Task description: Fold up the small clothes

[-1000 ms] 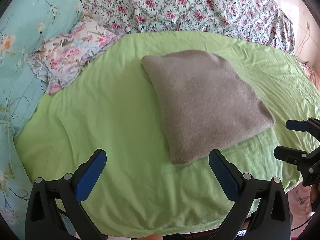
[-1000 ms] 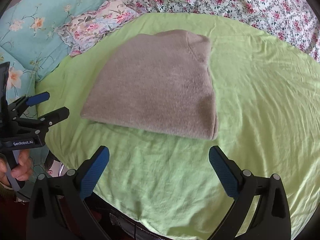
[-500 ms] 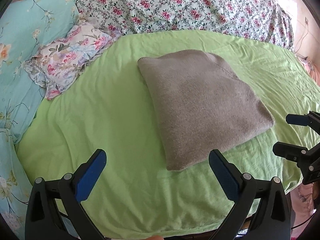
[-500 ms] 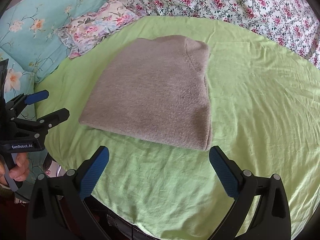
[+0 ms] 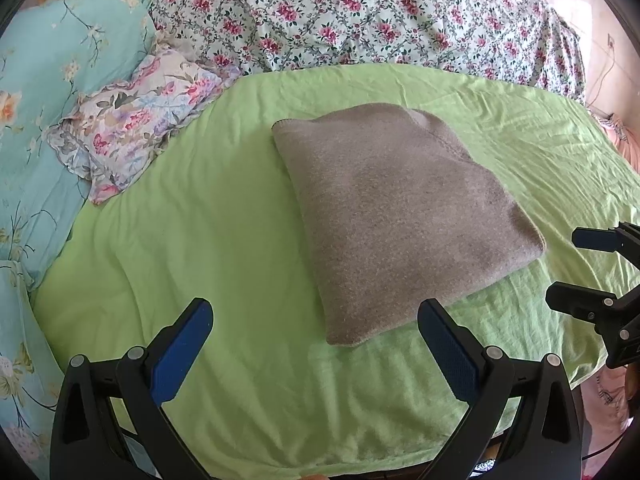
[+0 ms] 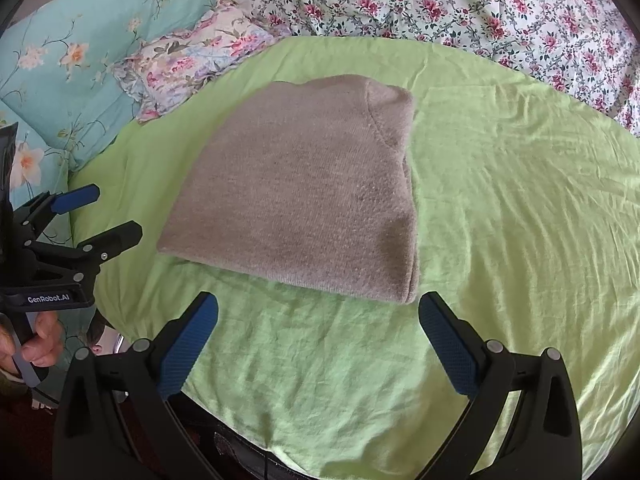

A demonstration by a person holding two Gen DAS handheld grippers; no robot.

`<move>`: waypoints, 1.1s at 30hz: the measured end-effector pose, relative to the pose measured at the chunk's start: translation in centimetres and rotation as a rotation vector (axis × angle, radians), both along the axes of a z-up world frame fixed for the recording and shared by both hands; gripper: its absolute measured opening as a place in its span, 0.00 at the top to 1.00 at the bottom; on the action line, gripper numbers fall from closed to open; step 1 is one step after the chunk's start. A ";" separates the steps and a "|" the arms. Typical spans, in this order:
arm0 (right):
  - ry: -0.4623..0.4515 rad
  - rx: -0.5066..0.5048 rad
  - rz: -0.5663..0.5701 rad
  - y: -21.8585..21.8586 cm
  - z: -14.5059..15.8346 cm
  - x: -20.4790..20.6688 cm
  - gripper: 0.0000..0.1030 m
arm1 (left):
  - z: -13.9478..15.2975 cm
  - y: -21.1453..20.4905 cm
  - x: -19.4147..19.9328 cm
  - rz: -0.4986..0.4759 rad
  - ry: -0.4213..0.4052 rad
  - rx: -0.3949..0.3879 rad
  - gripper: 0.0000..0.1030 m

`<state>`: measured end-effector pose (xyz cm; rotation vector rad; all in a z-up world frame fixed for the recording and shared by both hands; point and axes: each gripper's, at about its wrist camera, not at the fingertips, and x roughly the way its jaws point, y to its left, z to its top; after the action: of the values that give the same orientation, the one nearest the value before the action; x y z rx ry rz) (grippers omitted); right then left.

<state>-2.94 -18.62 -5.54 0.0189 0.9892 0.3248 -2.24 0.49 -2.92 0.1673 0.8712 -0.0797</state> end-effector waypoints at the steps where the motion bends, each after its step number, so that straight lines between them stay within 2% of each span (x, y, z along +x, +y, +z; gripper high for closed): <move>1: 0.000 0.000 0.000 0.0 0.0 0.0 0.02 | 0.0 0.0 0.0 -0.001 -0.001 0.000 0.01; 18: -0.025 0.014 -0.003 0.2 0.7 -0.7 0.02 | 0.8 0.3 -0.7 -0.006 -0.035 -0.011 0.01; 33: -0.022 0.006 0.005 0.9 0.6 -1.0 0.02 | 0.7 0.3 -0.8 -0.011 -0.031 -0.014 0.01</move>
<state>-3.91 -17.70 -4.98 0.0183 0.9666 0.3322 -3.05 0.78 -2.21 0.1600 0.8388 -0.0934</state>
